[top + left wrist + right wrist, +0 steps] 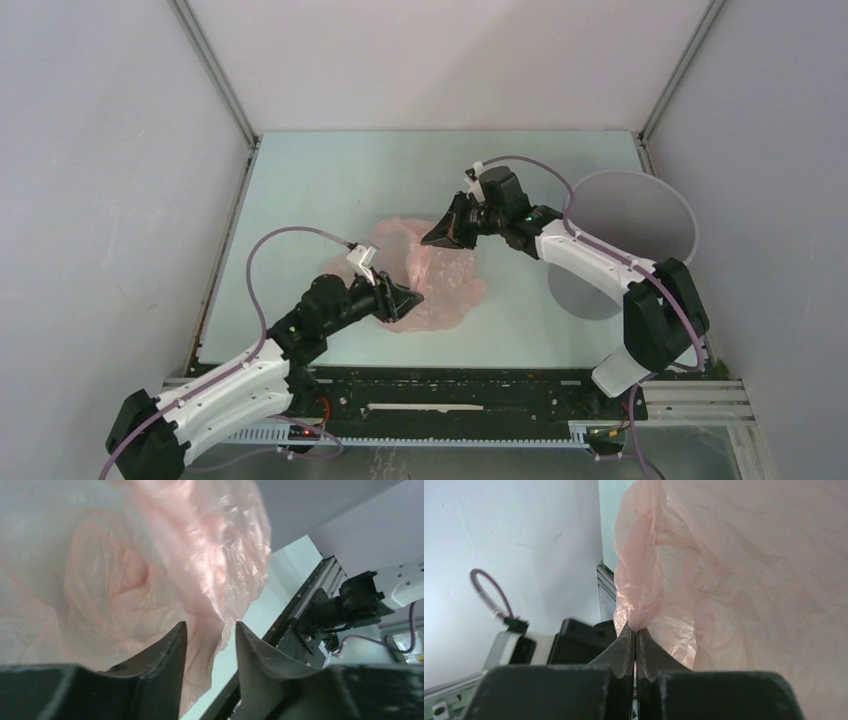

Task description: Put the trash bags into the trash bin

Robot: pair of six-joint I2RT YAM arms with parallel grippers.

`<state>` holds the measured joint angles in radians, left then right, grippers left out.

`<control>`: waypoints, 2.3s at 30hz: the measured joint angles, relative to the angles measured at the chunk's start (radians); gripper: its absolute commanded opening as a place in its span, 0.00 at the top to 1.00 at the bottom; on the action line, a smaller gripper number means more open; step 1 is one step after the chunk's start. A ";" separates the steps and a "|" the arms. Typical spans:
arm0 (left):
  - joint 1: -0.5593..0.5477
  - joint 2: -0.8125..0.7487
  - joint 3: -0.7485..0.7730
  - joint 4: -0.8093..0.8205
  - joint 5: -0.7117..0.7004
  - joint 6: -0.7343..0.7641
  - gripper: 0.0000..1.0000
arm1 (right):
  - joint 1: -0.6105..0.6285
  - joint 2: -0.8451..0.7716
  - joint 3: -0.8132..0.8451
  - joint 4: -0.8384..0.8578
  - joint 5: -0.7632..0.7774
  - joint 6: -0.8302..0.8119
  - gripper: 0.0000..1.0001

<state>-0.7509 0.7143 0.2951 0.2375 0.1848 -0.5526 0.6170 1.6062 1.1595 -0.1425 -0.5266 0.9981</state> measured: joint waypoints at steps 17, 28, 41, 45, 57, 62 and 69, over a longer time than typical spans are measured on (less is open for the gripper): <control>0.356 -0.067 0.476 -0.892 -0.310 -0.240 0.10 | -0.091 -0.200 -0.001 -0.146 -0.152 -0.291 1.00; 0.386 0.253 0.330 -0.960 -0.283 -0.249 0.10 | -0.159 -0.223 -0.001 -0.161 -0.236 -0.318 1.00; 0.386 0.553 0.314 -0.733 -0.331 -0.190 0.57 | -0.174 -0.223 -0.001 -0.169 -0.308 -0.341 0.99; 0.387 0.611 0.333 -0.696 -0.343 -0.162 0.82 | -0.180 -0.223 -0.001 -0.180 -0.314 -0.346 0.89; 0.387 0.512 0.327 -0.671 -0.325 -0.135 0.96 | -0.191 -0.224 -0.001 -0.177 -0.314 -0.348 0.99; 0.387 0.473 0.296 -0.665 -0.303 -0.135 1.00 | -0.191 -0.212 -0.001 -0.149 -0.311 -0.333 1.00; 0.387 0.367 0.286 -0.761 -0.291 -0.179 1.00 | -0.190 -0.217 -0.001 -0.217 -0.175 -0.373 1.00</control>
<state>-0.3641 1.0817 0.5808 -0.5240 -0.1066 -0.7311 0.4271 1.3895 1.1584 -0.3592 -0.7017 0.6254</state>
